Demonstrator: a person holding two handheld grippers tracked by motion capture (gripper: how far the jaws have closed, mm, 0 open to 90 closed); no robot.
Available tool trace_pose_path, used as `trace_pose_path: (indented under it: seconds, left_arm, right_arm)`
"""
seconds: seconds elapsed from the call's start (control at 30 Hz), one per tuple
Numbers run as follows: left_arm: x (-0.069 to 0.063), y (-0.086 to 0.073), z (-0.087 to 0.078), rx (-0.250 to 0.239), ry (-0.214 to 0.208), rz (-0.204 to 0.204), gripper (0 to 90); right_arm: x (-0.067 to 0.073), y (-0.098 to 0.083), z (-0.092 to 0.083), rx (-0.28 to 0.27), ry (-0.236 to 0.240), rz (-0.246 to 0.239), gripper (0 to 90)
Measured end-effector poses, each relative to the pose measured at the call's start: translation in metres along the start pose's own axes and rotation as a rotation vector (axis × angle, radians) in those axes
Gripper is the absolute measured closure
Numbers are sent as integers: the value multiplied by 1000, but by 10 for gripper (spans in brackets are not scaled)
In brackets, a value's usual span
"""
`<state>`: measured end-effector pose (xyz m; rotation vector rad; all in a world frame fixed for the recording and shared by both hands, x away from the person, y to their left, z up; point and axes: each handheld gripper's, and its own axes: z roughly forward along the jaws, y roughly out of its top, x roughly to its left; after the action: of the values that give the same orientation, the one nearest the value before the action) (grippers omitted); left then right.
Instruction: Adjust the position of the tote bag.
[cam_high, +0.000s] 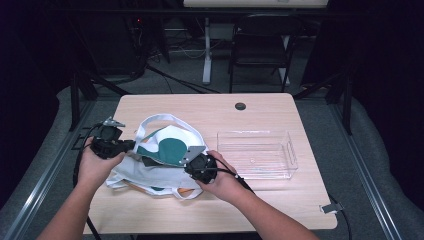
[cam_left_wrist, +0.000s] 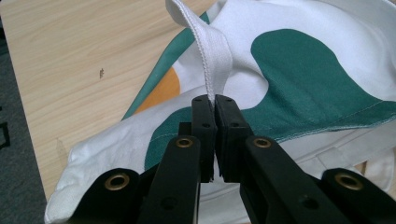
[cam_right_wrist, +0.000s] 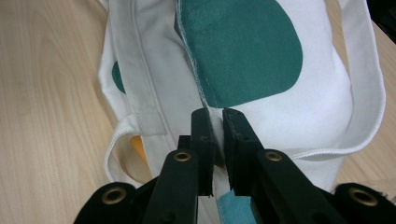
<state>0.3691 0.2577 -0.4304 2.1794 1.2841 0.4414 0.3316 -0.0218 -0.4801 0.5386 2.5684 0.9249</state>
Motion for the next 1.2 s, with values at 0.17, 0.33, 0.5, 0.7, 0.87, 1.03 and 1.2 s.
trace_pose_path:
  seconds: [0.17,0.33,0.5,0.7,0.87,1.03,1.2]
  left_arm:
    - [0,-1,2,25,6,12,856]
    - [-2,-1,3,34,20,20,831]
    - [0,-2,0,23,24,15,779]
    - [1,-2,-7,-2,33,20,714]
    - [-3,0,-13,-22,24,43,661]
    - [-8,3,-17,-39,25,72,626]
    - [-13,4,-17,-42,16,99,607]
  right_arm:
    - [-2,1,-2,-3,2,2,835]
    - [-4,2,-6,-7,-6,-1,837]
    - [-6,2,-9,-15,-7,4,837]
    - [-8,4,-12,-23,-14,7,838]
    - [-11,7,-14,-29,-21,8,839]
    - [-14,10,-17,-26,-30,9,839]
    - [-17,13,-19,-32,-33,13,840]
